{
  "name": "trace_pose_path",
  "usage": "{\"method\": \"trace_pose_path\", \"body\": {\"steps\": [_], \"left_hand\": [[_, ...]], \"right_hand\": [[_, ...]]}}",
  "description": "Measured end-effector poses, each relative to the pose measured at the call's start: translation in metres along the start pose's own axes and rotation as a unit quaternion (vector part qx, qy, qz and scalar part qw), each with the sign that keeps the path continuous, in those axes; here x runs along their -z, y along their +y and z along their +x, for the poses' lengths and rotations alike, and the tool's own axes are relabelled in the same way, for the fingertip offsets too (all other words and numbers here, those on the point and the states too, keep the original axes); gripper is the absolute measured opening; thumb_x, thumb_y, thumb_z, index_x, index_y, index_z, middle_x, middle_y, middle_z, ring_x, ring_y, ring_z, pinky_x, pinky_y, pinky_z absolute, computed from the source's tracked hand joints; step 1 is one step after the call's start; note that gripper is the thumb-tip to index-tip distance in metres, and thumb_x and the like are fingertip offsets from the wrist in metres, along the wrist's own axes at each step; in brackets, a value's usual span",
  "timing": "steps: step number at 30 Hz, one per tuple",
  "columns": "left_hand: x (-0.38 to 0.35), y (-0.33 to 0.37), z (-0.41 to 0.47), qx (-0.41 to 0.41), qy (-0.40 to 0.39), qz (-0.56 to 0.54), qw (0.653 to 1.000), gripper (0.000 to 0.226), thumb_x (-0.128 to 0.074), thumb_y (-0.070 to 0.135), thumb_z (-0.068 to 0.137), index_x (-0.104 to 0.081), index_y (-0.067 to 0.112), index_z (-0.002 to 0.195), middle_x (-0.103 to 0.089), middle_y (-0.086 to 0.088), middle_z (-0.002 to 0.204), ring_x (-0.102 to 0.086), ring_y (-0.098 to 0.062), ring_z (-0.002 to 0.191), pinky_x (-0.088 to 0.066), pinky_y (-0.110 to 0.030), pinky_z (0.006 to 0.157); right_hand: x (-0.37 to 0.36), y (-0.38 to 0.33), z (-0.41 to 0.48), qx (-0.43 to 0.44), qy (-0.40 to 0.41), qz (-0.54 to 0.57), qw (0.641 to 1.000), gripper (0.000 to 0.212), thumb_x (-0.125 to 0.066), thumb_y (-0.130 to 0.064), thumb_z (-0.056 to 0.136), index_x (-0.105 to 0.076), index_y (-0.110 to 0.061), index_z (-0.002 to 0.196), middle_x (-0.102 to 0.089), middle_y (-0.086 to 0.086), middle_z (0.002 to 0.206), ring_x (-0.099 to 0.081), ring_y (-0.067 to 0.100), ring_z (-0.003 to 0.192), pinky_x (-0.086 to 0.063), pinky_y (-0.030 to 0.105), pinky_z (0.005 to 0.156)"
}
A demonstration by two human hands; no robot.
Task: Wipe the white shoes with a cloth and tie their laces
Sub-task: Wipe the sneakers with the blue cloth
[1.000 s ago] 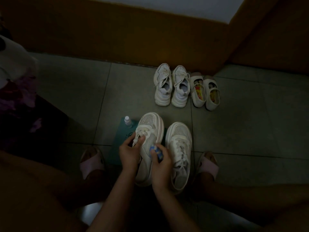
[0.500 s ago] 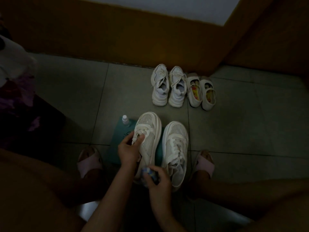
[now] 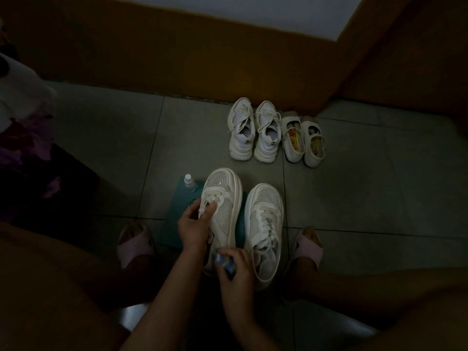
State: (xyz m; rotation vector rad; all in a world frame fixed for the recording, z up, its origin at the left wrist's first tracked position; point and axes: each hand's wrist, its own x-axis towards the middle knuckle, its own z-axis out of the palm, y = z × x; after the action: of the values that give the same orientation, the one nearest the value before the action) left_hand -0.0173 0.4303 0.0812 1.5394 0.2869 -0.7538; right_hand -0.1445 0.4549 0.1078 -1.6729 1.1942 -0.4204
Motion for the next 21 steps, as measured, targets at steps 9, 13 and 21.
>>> {"method": "trace_pose_path", "body": {"steps": [9,13,21], "left_hand": [[-0.007,-0.001,-0.006,-0.027,-0.004,0.099,0.995,0.053,-0.080,0.022,0.071,-0.062,0.007,0.119,-0.067,-0.007,0.114,-0.064,-0.019,0.101,-0.054,-0.035,0.088],[-0.012,-0.003,-0.012,-0.065,-0.012,0.160,0.985,0.065,-0.082,0.023,0.069,-0.056,0.006,0.126,-0.060,-0.011,0.124,-0.059,-0.021,0.112,-0.048,-0.042,0.098],[-0.015,0.013,-0.023,-0.101,0.008,0.185,0.978,0.059,-0.075,0.031,0.075,-0.054,0.011,0.126,-0.054,0.002,0.122,-0.051,-0.012,0.113,-0.042,-0.030,0.099]], "right_hand": [[0.038,-0.017,0.031,-0.135,0.037,0.230,0.963,0.018,-0.067,-0.008,0.082,-0.066,-0.013,0.099,-0.069,0.000,0.098,-0.065,0.015,0.092,-0.053,0.019,0.073],[0.047,-0.032,0.068,-0.101,0.058,0.238,0.964,0.021,-0.067,-0.010,0.084,-0.066,-0.008,0.105,-0.069,0.004,0.101,-0.066,0.019,0.096,-0.053,0.024,0.077],[0.037,-0.047,0.107,-0.129,0.059,0.283,0.949,0.025,-0.068,-0.015,0.083,-0.065,-0.007,0.107,-0.069,0.015,0.106,-0.065,0.032,0.101,-0.053,0.048,0.090]]}}
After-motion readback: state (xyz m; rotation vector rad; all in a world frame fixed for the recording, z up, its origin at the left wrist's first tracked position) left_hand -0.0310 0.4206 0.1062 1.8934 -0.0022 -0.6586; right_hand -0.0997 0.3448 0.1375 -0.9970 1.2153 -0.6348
